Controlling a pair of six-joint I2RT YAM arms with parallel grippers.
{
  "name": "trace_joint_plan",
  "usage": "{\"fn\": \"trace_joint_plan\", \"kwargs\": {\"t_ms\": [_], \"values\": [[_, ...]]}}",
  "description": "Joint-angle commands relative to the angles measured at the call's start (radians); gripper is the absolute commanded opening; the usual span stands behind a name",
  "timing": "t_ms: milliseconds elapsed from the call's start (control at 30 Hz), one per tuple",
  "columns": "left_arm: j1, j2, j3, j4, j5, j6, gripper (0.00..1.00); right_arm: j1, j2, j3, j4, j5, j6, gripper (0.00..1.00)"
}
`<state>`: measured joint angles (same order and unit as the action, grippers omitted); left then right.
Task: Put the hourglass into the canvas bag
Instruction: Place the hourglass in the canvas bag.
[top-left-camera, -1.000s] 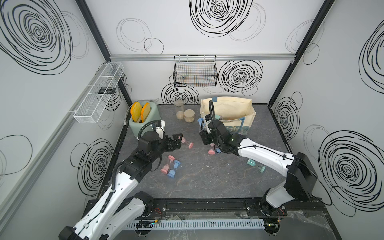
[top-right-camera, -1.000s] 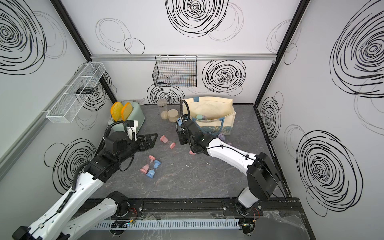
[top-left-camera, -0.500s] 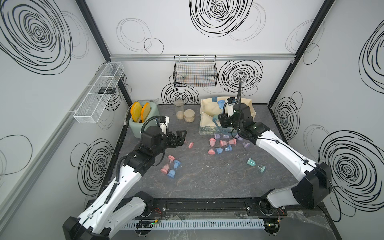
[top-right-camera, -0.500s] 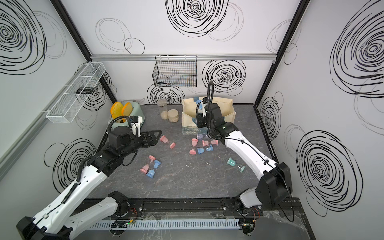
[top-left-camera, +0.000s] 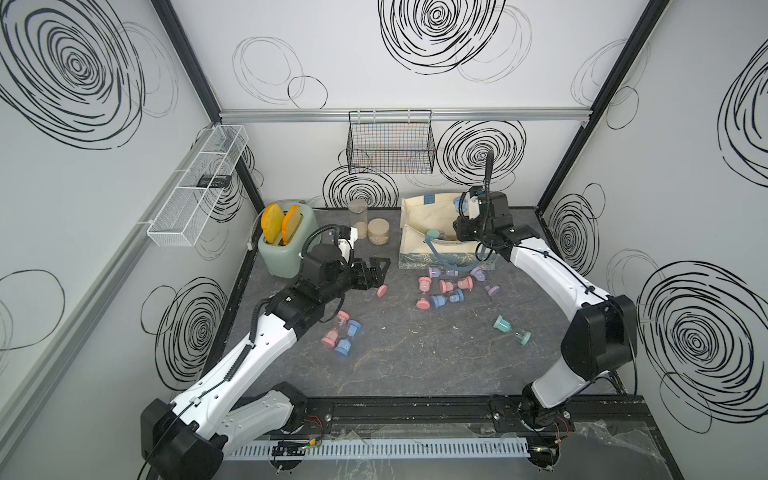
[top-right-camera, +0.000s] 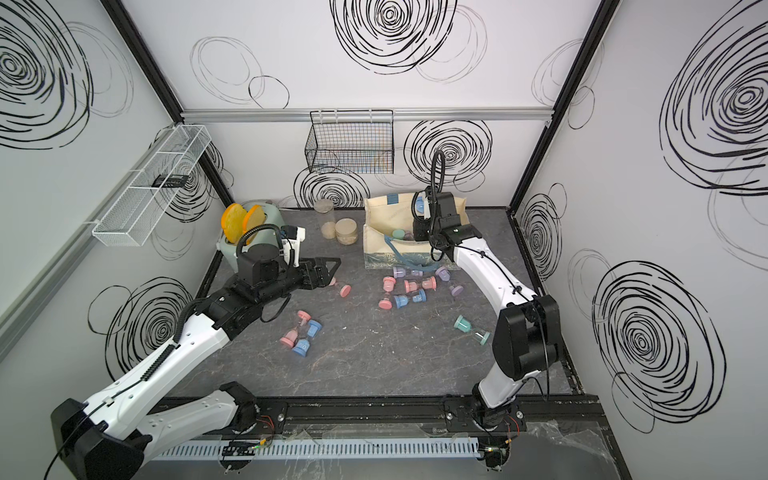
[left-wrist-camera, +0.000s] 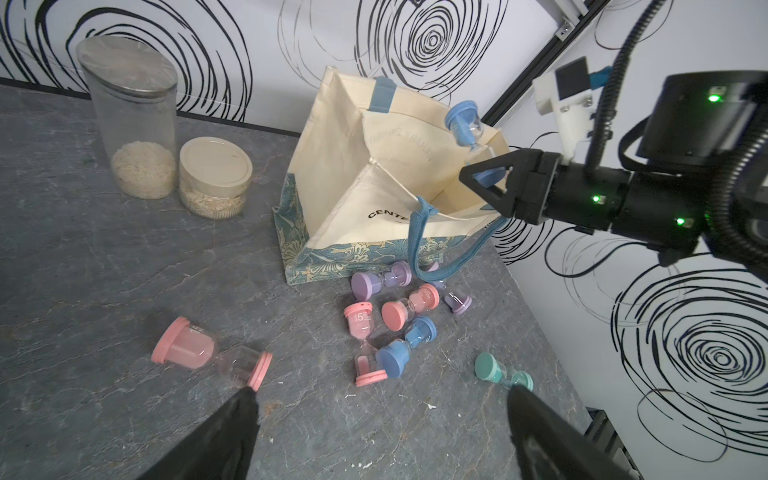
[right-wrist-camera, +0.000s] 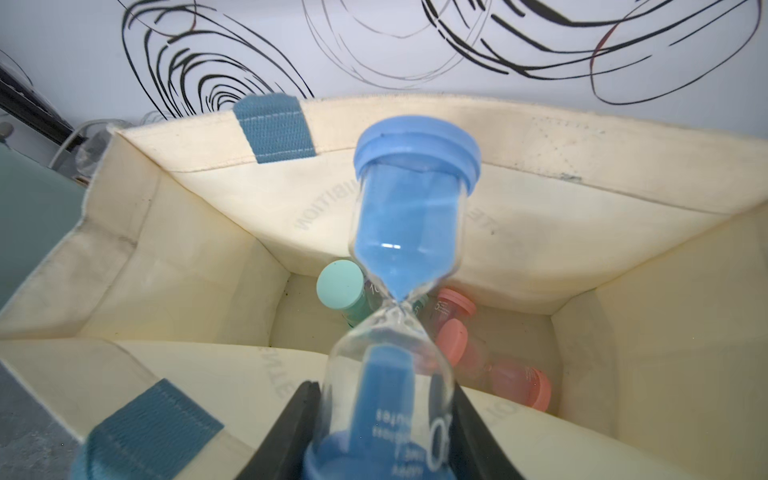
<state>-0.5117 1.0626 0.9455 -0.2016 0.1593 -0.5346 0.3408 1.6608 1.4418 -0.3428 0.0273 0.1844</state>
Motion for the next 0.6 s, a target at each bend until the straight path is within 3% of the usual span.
{"fn": "trace_joint_plan", "kwargs": {"t_ms": [0,367,567], "values": [[-0.024,0.019,0.038,0.067,-0.004,0.002,0.96,-0.007,0.037,0.06,-0.032,-0.004,-0.029,0.27],[-0.048,0.05,0.036,0.079,-0.027,0.007,0.96,-0.042,0.135,0.072,-0.072,0.027,-0.022,0.32],[-0.048,0.059,0.032,0.082,-0.026,0.008,0.96,-0.06,0.157,0.051,-0.088,0.106,-0.017,0.35]]}}
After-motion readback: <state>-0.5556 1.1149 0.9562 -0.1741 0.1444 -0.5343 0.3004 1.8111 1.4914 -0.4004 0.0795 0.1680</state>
